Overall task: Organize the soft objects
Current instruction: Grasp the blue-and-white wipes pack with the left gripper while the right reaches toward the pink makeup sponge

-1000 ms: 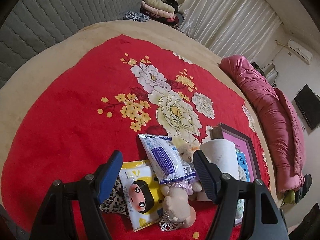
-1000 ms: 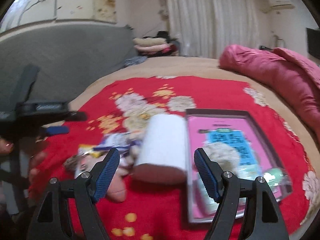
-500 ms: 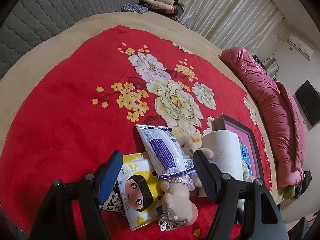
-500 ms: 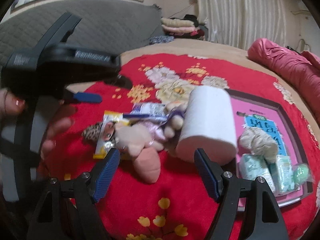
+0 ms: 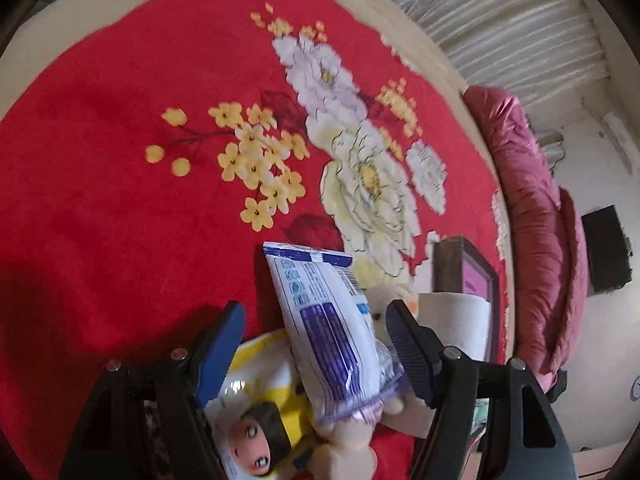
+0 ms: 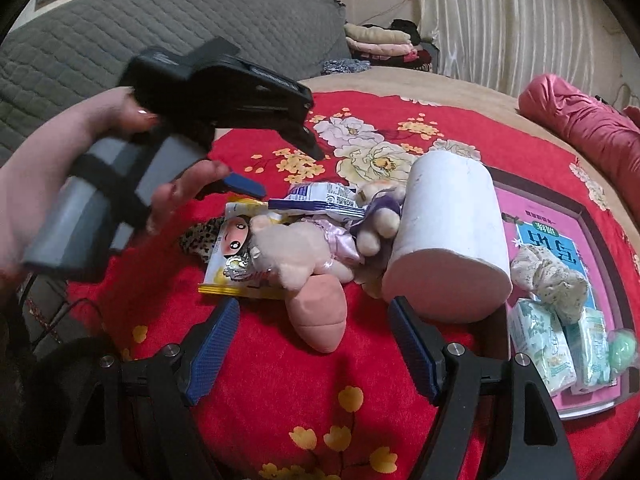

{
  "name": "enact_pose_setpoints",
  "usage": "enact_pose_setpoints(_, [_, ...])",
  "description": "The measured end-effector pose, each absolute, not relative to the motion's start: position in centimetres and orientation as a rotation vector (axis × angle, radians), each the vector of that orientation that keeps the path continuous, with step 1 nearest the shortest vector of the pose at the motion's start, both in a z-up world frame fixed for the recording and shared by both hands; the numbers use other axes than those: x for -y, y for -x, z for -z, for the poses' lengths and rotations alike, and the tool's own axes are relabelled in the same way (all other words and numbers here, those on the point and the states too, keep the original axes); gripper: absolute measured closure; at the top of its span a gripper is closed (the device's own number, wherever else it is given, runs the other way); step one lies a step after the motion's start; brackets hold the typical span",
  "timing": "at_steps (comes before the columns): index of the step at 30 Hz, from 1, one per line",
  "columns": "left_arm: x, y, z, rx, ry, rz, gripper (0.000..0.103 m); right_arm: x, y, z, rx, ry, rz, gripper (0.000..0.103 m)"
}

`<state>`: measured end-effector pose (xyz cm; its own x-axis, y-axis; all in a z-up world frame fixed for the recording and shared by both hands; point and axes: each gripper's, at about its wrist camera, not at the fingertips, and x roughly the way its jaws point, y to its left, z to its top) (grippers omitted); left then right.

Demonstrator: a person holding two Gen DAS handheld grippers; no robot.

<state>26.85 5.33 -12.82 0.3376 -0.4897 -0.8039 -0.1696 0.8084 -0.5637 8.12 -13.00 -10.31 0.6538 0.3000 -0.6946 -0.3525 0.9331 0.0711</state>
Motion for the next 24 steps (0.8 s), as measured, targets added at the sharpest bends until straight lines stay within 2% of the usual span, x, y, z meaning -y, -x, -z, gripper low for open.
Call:
enact_pose_setpoints(9, [-3.2, -28.6, 14.8, -1.287, 0.649, 0.264, 0.033, 13.1, -8.3, 10.7, -0.779, 0.071, -0.360, 0.025])
enact_pose_setpoints(13, [-3.1, -28.8, 15.4, -1.293, 0.664, 0.255, 0.049, 13.0, -8.8, 11.4, -0.798, 0.088, -0.364, 0.025])
enact_pose_setpoints(24, [-4.6, -28.5, 16.0, -1.249, 0.781, 0.268, 0.062, 14.0, -11.2, 12.6, -0.821, 0.040, -0.364, 0.025])
